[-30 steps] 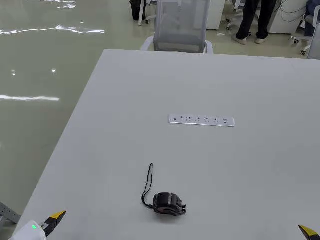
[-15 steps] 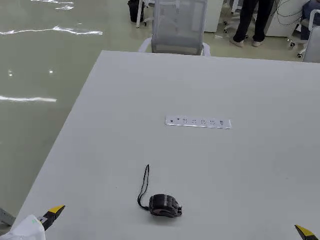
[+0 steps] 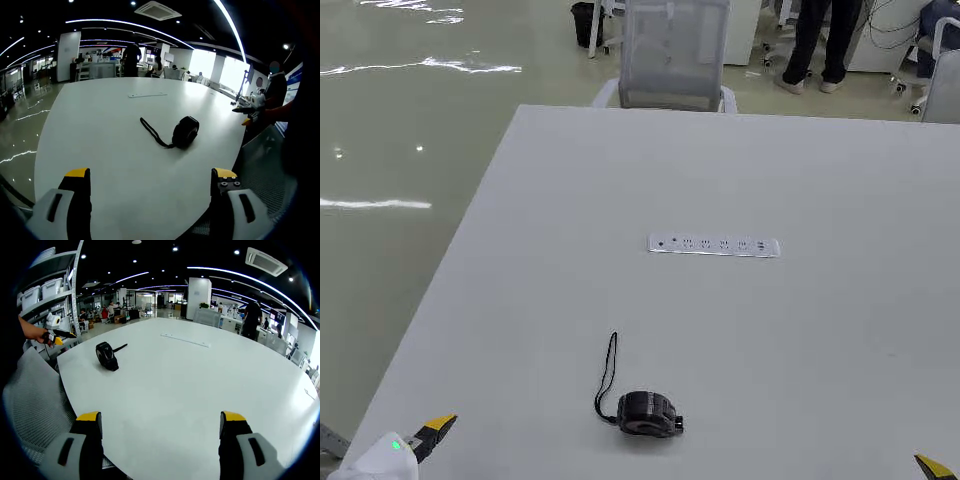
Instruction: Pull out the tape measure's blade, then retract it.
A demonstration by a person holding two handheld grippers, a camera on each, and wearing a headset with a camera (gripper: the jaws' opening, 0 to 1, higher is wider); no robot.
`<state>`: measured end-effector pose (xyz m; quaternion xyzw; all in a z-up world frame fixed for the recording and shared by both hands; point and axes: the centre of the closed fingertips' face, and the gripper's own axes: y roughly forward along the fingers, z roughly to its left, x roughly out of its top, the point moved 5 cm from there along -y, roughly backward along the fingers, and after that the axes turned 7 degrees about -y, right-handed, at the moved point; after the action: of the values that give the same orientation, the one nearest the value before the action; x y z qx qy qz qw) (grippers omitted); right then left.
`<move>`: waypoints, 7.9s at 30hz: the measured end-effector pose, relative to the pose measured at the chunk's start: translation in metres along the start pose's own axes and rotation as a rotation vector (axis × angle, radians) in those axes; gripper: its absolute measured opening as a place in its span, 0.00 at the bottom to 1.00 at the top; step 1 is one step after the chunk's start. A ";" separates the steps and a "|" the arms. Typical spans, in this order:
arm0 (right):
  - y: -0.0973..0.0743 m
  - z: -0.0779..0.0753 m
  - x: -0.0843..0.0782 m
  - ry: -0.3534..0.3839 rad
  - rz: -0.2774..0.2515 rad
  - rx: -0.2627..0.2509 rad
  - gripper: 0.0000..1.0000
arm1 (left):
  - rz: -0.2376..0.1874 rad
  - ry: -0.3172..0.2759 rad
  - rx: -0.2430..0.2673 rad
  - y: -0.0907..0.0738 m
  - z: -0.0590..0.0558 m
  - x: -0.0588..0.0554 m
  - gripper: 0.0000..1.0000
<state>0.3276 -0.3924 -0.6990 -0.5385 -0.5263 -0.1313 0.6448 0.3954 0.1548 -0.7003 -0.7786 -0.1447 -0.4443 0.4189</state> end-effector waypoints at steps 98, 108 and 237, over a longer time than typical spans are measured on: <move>0.072 0.003 0.076 -0.223 -0.036 0.269 0.89 | 0.122 0.336 -0.321 0.109 -0.056 0.087 0.92; 0.080 0.008 0.084 -0.242 -0.035 0.318 0.86 | 0.131 0.368 -0.346 0.121 -0.059 0.095 0.93; 0.238 0.132 0.091 -0.637 0.309 0.764 0.15 | 0.560 0.719 -0.488 0.217 -0.117 0.038 0.35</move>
<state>0.4697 -0.1541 -0.7746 -0.3495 -0.6212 0.3370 0.6151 0.4798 -0.0738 -0.7530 -0.6607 0.3305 -0.5753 0.3511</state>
